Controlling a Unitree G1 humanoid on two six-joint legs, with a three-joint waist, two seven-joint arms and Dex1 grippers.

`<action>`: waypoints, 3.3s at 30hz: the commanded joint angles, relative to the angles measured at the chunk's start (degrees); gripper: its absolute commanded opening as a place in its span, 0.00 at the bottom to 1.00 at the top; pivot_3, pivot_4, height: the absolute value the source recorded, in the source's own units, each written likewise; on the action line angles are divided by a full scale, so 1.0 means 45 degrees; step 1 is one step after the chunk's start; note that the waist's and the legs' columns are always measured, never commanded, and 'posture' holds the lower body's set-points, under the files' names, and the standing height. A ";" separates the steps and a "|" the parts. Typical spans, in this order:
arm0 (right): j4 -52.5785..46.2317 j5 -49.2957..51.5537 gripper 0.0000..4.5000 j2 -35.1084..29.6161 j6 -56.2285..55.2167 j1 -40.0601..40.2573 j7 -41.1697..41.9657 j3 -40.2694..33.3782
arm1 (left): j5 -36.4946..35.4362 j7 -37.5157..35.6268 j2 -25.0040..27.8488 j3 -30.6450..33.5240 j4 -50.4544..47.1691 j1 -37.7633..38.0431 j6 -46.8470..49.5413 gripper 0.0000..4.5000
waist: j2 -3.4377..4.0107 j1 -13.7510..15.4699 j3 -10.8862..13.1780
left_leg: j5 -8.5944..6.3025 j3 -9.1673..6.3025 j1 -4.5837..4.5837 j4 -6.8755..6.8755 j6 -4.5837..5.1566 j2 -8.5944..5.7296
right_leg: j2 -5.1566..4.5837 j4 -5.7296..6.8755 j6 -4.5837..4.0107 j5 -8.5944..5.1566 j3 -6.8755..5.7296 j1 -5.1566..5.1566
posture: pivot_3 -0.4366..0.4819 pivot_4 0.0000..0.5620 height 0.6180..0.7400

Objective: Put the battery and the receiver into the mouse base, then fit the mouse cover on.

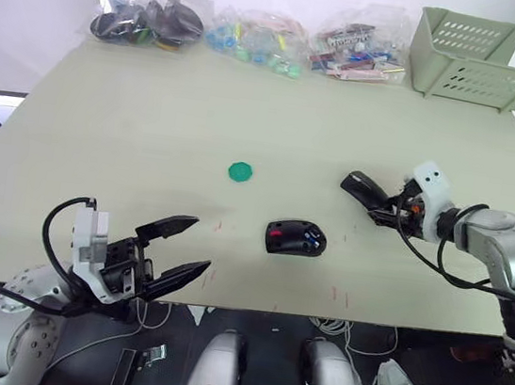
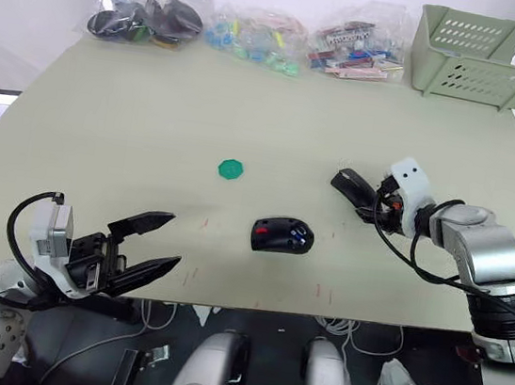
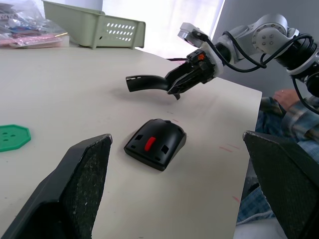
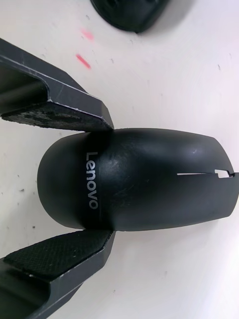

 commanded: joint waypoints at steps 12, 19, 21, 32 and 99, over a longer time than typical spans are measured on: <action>-0.3566 0.1830 0.59 -0.0848 0.0697 -0.3477 0.3497 0.2509 | 0.0077 -0.1475 0.0515 0.0760 0.0943 -0.0608 -0.1729 1.00 | -0.0004 -0.0003 0.0018 | 0.0001 -0.0006 -0.0012 -0.0042 -0.0001 0.0007 | -0.0002 0.0001 -0.0040 0.0024 0.0018 -0.0046 | 0.48 0.27 1.00; -0.2774 0.0824 0.59 -0.0678 -0.0211 -0.4599 0.4629 0.4890 | -0.1199 -0.2553 0.1469 0.1393 0.1515 -0.0496 -0.0234 1.00 | -0.0007 0.0001 0.0019 | 0.0001 -0.0011 -0.0025 -0.0072 -0.0001 0.0011 | -0.0006 0.0000 -0.0048 0.0017 0.0013 -0.0081 | 0.48 0.27 1.00; -0.2165 0.0136 0.59 -0.0459 -0.0930 -0.4682 0.4733 0.5585 | -0.1083 -0.2705 0.1519 0.1556 0.1768 -0.0395 -0.0271 1.00 | -0.0009 -0.0013 0.0019 | 0.0002 -0.0006 -0.0038 -0.0070 -0.0002 0.0007 | -0.0009 -0.0001 -0.0047 0.0018 0.0015 -0.0089 | 0.48 0.27 1.00; -0.0487 -0.1122 0.59 0.0314 -0.1725 -0.4998 0.5470 0.6418 | -0.1007 -0.2716 0.1374 0.1771 0.1527 0.0136 -0.0241 1.00 | -0.0013 -0.0003 0.0020 | 0.0004 -0.0004 -0.0039 -0.0067 -0.0004 0.0007 | -0.0007 0.0021 -0.0050 0.0020 0.0006 -0.0095 | 0.48 0.27 1.00; 0.1076 -0.2965 0.59 0.1512 -0.1615 -0.5256 0.7150 0.6573 | -0.0836 -0.2750 0.1039 0.1573 0.1453 0.0373 -0.0507 1.00 | -0.0015 -0.0024 0.0018 | 0.0007 0.0005 -0.0018 -0.0062 -0.0008 0.0002 | 0.0009 0.0066 -0.0055 0.0018 0.0000 -0.0094 | 0.48 0.27 1.00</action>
